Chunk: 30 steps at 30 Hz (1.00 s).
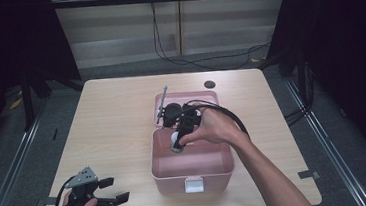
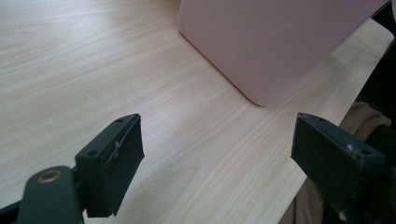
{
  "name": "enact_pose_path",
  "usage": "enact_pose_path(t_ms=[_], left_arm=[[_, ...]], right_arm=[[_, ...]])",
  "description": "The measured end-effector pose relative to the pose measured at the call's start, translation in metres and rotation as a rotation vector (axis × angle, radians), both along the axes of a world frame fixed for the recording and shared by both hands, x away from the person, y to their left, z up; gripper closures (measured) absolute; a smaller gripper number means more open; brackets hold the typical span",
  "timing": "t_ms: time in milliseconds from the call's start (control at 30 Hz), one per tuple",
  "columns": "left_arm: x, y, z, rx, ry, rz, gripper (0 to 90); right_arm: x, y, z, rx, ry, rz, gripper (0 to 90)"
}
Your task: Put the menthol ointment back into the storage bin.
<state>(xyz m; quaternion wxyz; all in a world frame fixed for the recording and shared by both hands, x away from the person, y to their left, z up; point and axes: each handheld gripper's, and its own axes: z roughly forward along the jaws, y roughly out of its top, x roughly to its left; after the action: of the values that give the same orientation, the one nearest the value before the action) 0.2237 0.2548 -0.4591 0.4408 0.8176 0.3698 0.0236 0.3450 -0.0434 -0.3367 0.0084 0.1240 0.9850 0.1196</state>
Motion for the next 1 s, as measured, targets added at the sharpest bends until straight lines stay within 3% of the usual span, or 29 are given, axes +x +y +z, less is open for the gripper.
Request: enact_pose_path(t_ms=[333, 1000], left_arm=[[0.000, 0.000, 0.000, 0.001, 0.000, 0.000, 16.6], [0.000, 0.000, 0.000, -0.004, 0.000, 0.009, 16.6]], right_arm=[[0.002, 0.015, -0.016, -0.054, 0.015, 0.028, 51.2], [-0.002, 0.040, -0.046, -0.109, 0.061, 0.099, 51.2]])
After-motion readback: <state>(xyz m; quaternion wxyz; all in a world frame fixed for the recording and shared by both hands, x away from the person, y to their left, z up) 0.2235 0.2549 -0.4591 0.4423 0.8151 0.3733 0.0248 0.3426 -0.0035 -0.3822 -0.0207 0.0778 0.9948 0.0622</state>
